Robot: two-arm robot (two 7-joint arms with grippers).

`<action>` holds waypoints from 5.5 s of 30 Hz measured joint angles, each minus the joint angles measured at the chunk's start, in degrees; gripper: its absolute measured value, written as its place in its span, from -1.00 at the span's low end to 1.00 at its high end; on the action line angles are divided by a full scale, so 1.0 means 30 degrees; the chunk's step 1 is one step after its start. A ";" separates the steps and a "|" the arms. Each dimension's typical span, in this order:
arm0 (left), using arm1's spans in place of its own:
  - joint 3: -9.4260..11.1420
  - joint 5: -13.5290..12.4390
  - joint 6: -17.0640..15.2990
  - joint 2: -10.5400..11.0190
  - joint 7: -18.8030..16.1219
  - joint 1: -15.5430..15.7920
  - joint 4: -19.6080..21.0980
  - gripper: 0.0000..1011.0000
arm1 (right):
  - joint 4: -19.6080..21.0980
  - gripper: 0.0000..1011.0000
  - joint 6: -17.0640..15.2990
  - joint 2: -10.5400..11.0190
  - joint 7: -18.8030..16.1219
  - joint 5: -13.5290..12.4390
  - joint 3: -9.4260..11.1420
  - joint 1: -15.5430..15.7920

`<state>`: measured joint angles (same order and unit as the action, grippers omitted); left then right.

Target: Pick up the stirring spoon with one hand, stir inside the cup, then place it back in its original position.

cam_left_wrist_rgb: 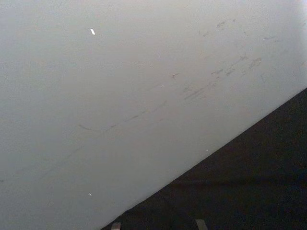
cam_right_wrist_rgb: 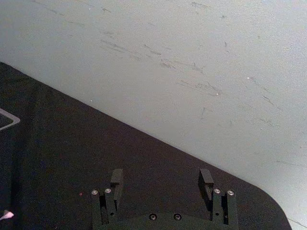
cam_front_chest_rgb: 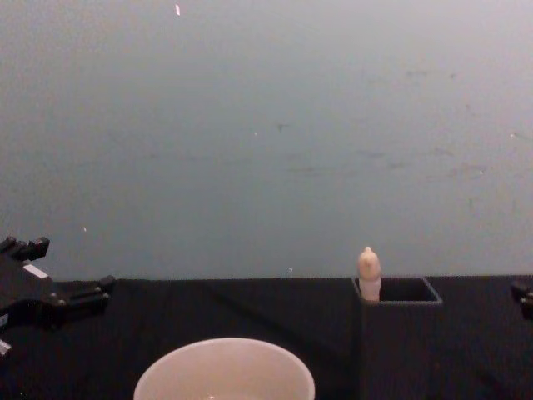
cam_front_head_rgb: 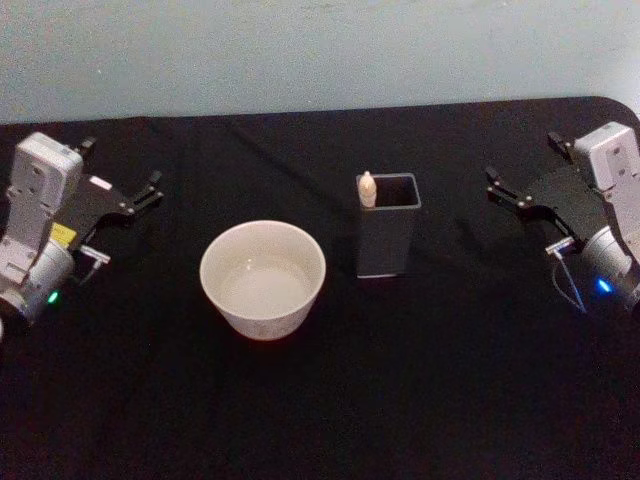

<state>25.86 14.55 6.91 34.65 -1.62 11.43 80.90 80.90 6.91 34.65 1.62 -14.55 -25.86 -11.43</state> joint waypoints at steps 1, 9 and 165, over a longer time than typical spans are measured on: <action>0.0000 0.0001 0.0000 0.0000 0.0000 -0.0001 0.0000 0.98 | 0.0001 0.98 -0.0001 0.0000 0.0000 0.0000 -0.0001 0.0001; 0.0001 0.0001 0.0000 0.0000 0.0001 -0.0001 0.0000 0.98 | 0.0001 0.98 0.0000 0.0000 0.0000 0.0000 0.0000 0.0001; 0.0001 0.0000 0.0000 0.0000 0.0000 -0.0001 0.0001 0.98 | 0.4971 -0.61 -0.7930 -0.3238 -0.7230 0.0213 0.0361 -0.0119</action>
<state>25.86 14.55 6.91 34.64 -1.62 11.43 80.90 95.81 -16.88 24.93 -20.07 -13.91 -24.78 -11.79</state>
